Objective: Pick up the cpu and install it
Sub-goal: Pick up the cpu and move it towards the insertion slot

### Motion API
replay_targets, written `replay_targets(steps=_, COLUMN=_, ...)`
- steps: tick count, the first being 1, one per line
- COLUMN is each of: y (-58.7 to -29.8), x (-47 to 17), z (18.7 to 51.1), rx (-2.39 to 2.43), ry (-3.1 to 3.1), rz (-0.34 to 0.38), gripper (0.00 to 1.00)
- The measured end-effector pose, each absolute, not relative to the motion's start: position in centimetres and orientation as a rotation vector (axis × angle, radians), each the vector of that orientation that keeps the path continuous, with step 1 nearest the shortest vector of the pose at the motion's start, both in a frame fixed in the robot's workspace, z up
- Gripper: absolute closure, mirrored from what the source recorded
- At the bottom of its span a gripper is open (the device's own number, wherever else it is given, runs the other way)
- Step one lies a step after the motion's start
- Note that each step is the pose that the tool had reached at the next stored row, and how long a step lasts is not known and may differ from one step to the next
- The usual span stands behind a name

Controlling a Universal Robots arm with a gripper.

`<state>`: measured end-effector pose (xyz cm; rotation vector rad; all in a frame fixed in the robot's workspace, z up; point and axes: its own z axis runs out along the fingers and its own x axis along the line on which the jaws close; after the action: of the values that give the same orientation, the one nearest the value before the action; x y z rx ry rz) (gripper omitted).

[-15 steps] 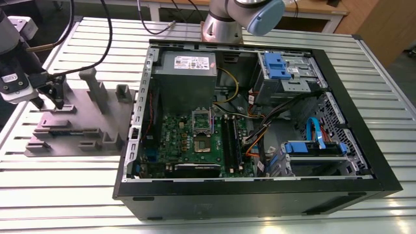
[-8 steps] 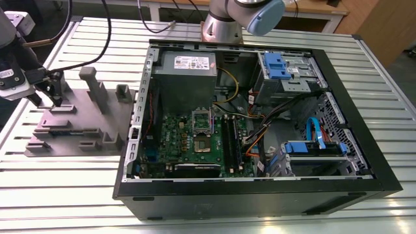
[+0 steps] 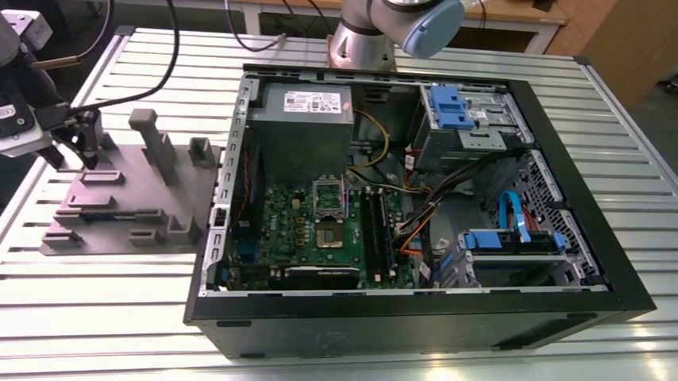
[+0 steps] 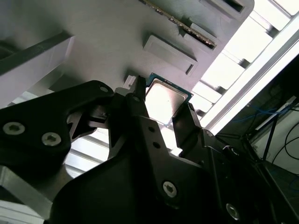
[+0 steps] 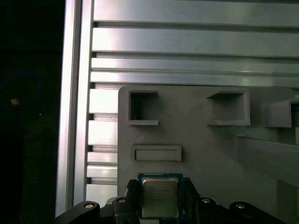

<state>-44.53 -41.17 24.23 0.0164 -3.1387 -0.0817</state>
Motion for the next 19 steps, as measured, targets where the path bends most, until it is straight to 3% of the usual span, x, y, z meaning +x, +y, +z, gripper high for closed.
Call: replay_targets(steps=19, y=-41.2, x=-44.5, z=26.9, rx=0.016, ry=-3.139, rz=-0.082, gripper=0.53)
